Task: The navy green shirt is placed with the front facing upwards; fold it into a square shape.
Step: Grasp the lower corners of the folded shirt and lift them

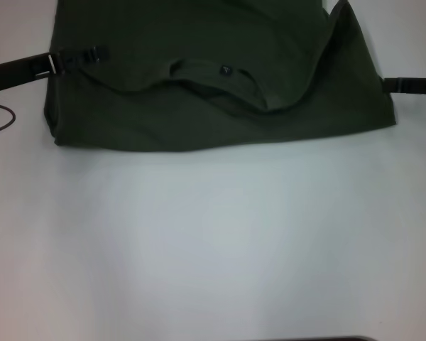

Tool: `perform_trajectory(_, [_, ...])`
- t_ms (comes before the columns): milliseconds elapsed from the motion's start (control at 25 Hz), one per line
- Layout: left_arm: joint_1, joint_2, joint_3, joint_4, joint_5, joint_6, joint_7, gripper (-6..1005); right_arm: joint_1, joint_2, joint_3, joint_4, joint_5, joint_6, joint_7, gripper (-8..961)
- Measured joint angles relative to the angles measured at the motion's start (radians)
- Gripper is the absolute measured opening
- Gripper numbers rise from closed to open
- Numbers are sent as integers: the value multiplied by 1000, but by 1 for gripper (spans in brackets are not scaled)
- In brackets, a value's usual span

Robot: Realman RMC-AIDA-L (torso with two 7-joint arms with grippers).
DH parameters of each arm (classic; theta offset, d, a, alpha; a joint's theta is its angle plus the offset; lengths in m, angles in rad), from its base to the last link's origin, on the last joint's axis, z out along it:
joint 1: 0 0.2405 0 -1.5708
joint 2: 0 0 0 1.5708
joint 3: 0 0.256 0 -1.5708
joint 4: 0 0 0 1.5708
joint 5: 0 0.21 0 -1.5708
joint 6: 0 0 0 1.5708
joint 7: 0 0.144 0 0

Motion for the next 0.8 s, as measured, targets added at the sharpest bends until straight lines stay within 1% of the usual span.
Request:
perform_trajectory(280, [2,0,0,2,1,-1,7,893,37,10,-25,77,-33,66,0,755])
perform_trajectory(440, [-5,0,2,1,2,1,10,892,37,19,-35,79,-34,89,1,752])
perform_trajectory(640, [-9,0,12,1,2,-7,10,892,38,23,-35,81,-33,103,1,749])
perform_trajectory(800, [-9,0,16,0,2,-8,10,892,46,31,-35,83,-33,111,2,748])
